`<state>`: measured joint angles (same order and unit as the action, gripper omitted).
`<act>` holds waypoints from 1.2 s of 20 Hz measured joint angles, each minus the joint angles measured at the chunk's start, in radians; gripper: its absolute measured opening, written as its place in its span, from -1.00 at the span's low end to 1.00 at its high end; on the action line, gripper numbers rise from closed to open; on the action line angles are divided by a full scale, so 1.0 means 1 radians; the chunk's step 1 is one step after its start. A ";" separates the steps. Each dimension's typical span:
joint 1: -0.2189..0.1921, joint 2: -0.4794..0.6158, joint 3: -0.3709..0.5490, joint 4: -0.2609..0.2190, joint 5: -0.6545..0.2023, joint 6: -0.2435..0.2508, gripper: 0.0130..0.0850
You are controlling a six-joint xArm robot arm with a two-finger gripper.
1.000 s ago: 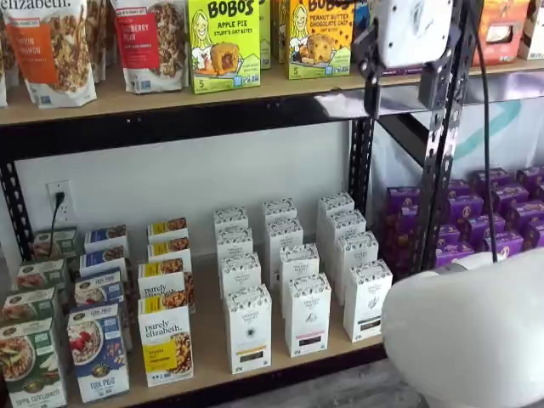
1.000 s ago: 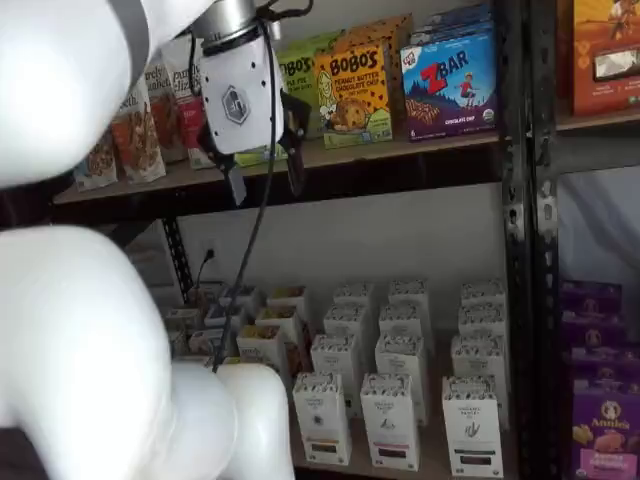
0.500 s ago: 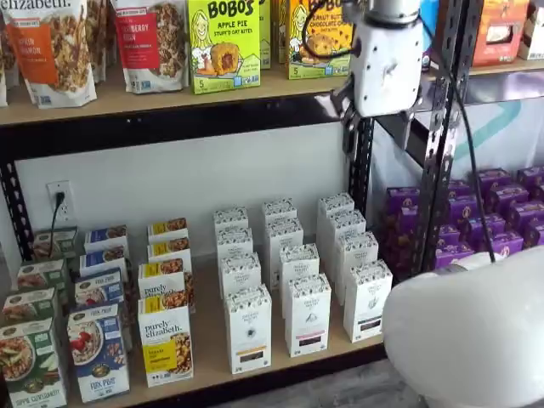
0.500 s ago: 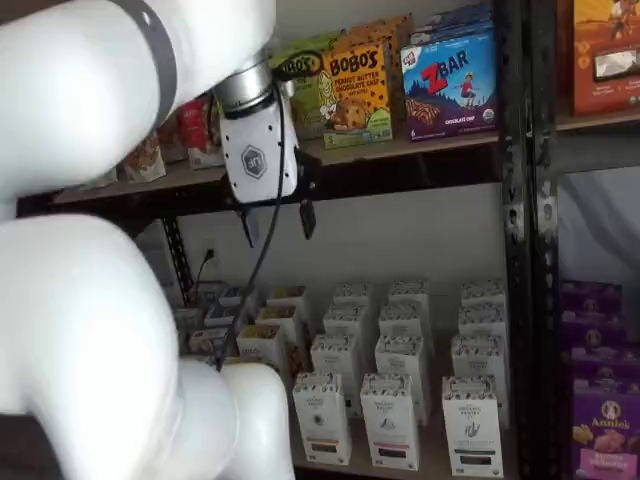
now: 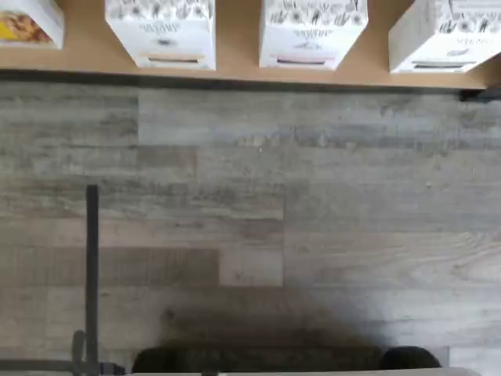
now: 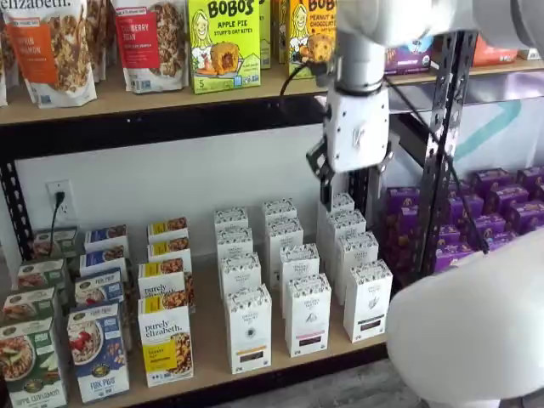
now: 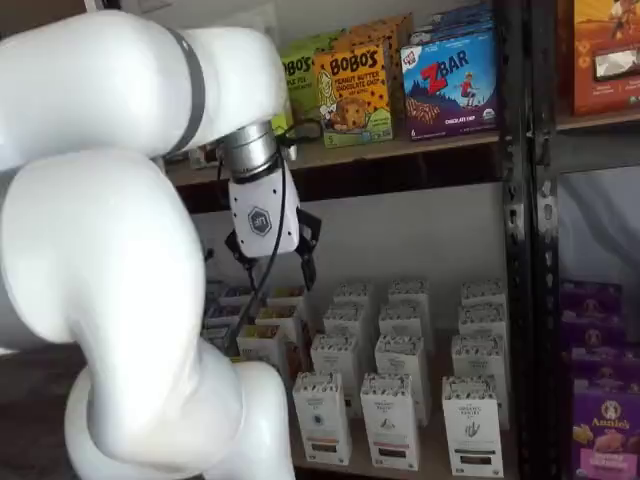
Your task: Pick up the white box with a yellow strip in the middle, on the bottom shelf, the fourth box from the left
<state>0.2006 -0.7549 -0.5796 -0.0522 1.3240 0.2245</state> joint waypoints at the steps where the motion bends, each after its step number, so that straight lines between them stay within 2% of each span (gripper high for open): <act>1: 0.012 0.017 0.011 0.000 -0.020 0.013 1.00; 8: 0.068 0.080 0.074 0.036 -0.171 0.063 1.00; 14: 0.122 0.178 0.114 0.030 -0.325 0.122 1.00; 16: 0.131 0.201 0.122 0.037 -0.367 0.127 1.00; 21: 0.164 0.336 0.120 0.053 -0.505 0.150 1.00; 24: 0.174 0.422 0.105 0.047 -0.585 0.164 1.00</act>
<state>0.3741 -0.3324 -0.4746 -0.0054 0.7391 0.3883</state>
